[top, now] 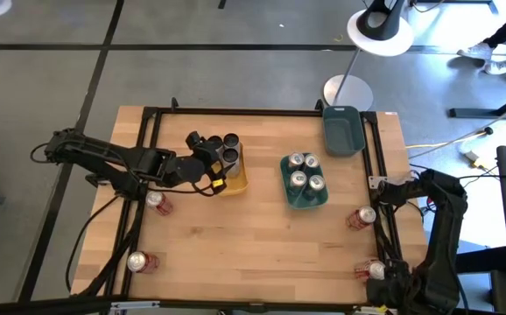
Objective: Sort soda cans
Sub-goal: Put the white-pink soda can into the yellow bin
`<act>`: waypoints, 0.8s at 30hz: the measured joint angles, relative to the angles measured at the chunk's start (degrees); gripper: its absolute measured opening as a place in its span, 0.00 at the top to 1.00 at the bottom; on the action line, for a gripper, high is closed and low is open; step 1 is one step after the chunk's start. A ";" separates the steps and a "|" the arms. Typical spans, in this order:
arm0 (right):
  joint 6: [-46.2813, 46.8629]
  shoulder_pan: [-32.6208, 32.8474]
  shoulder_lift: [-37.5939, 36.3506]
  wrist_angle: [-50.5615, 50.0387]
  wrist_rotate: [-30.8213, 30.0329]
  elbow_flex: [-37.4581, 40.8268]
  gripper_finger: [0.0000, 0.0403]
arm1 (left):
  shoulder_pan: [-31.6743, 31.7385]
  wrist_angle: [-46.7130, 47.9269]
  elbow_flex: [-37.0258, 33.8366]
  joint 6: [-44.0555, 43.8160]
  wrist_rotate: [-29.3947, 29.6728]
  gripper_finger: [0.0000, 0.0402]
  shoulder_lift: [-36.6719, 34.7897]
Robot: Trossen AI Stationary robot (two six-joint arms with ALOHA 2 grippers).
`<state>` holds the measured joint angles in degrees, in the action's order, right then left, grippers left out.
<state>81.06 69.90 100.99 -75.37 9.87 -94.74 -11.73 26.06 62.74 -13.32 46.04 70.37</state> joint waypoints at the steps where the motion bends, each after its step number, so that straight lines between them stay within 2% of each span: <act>1: 0.00 -0.11 0.00 0.08 0.22 0.00 0.09 | -0.02 0.00 0.00 -0.03 0.00 0.19 0.00; 11: 1.05 -0.15 -2.50 0.07 5.61 0.00 0.09 | -0.02 0.03 0.00 -0.17 0.00 0.19 0.00; 16: 2.69 -0.10 -2.42 -5.31 0.23 0.00 0.09 | 0.00 0.04 0.00 -0.25 0.00 0.19 0.00; 24: -1.51 -0.08 -0.31 -4.15 -0.25 0.11 0.09 | 0.04 0.44 0.00 -0.22 0.00 0.19 0.00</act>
<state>79.55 69.82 100.68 -79.53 9.63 -94.63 -11.68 26.50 62.74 -13.54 46.04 70.37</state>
